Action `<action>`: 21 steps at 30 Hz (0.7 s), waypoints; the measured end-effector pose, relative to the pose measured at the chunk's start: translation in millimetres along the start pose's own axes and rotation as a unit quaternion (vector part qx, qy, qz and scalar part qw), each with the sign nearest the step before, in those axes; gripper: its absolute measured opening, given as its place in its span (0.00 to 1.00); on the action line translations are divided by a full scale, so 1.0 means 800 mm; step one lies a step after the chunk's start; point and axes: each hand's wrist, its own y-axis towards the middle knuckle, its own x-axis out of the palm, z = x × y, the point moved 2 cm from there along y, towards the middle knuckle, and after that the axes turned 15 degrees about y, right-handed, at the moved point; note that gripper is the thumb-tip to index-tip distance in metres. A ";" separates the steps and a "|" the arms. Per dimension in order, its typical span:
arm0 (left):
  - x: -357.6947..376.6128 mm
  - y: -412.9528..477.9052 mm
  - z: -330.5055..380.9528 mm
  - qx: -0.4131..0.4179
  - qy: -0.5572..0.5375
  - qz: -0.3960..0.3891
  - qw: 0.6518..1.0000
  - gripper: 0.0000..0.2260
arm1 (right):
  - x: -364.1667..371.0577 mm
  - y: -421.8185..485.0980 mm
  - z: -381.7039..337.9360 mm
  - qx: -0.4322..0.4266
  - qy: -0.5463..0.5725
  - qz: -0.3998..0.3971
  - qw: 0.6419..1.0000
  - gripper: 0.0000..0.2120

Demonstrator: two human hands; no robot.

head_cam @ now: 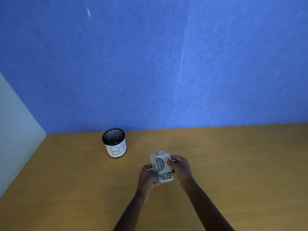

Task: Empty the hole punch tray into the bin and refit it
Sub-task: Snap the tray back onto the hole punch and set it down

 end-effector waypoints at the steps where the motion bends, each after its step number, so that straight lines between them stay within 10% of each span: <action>1: 0.001 0.000 0.002 0.004 0.000 -0.009 1.000 0.09 | 0.001 0.000 -0.001 -0.004 -0.001 0.000 1.000 0.10; 21: 0.004 0.001 0.024 -0.025 -0.293 -0.201 0.935 0.24 | 0.016 -0.031 -0.017 -0.007 0.095 -0.052 0.994 0.04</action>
